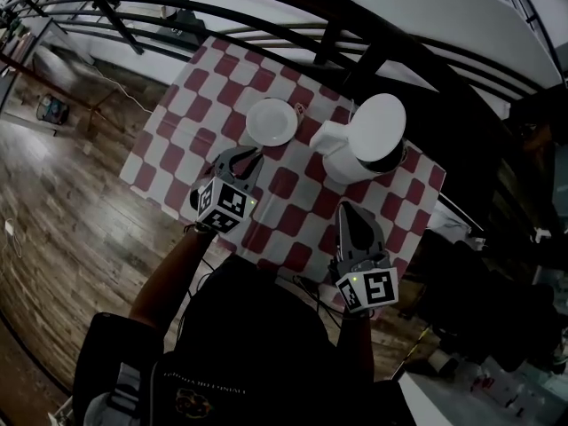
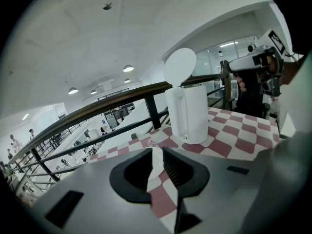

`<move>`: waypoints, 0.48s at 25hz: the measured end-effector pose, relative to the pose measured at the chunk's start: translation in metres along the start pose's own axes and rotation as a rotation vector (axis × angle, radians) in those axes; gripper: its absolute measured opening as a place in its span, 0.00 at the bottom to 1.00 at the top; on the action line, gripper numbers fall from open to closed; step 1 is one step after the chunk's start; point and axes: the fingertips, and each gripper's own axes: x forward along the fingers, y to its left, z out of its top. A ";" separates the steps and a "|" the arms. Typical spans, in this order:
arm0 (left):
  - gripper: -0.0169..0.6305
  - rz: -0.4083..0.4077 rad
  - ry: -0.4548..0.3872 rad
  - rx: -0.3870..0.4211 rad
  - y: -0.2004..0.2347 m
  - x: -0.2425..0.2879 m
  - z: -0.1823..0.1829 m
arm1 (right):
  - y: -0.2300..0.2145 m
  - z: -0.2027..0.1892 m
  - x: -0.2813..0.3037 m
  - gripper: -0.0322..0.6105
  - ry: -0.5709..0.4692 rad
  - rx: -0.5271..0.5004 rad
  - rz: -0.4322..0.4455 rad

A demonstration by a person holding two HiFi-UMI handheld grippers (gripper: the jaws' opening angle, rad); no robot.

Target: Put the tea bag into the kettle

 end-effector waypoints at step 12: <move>0.73 -0.051 0.140 0.264 0.007 0.082 -0.015 | -0.016 -0.013 0.038 0.07 0.046 0.023 0.025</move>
